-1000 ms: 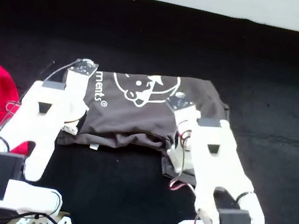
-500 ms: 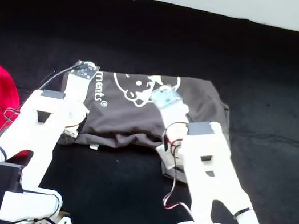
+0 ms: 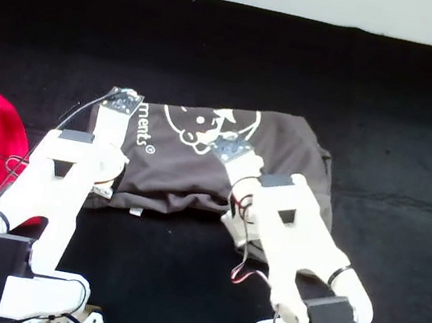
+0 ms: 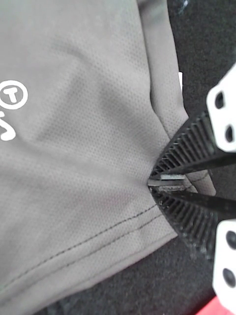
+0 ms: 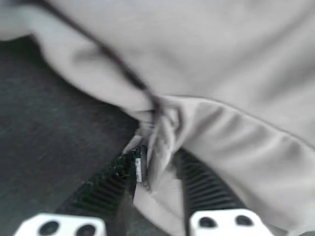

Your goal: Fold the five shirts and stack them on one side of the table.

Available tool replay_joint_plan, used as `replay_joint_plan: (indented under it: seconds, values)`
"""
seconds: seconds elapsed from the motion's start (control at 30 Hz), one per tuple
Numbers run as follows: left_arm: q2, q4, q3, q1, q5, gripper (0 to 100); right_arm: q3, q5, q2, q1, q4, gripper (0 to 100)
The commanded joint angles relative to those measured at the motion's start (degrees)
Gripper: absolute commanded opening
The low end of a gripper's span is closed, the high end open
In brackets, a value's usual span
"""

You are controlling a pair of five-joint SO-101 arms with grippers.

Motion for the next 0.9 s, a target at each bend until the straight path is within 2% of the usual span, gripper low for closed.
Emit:
replay_joint_plan:
  seconds: [0.0,0.4,0.53,0.63,0.87]
  values:
    - [0.0,-1.1,0.7,-0.2,0.1,1,-0.7,0.4,-1.2,1.6,-0.8,1.4]
    - [0.0,-1.1,0.7,-0.2,0.1,1,-0.6,0.6,-17.4,3.1,8.4,1.9]
    - [0.0,-1.2,0.7,-0.5,0.1,1,-0.4,1.0,-18.4,3.2,9.8,1.9]
    - [0.0,-1.2,0.7,-0.5,0.1,1,-0.1,4.7,-18.1,3.2,9.6,2.0]
    - [0.0,-1.2,0.7,-0.5,0.1,1,0.0,4.9,-18.1,3.2,9.7,5.7]
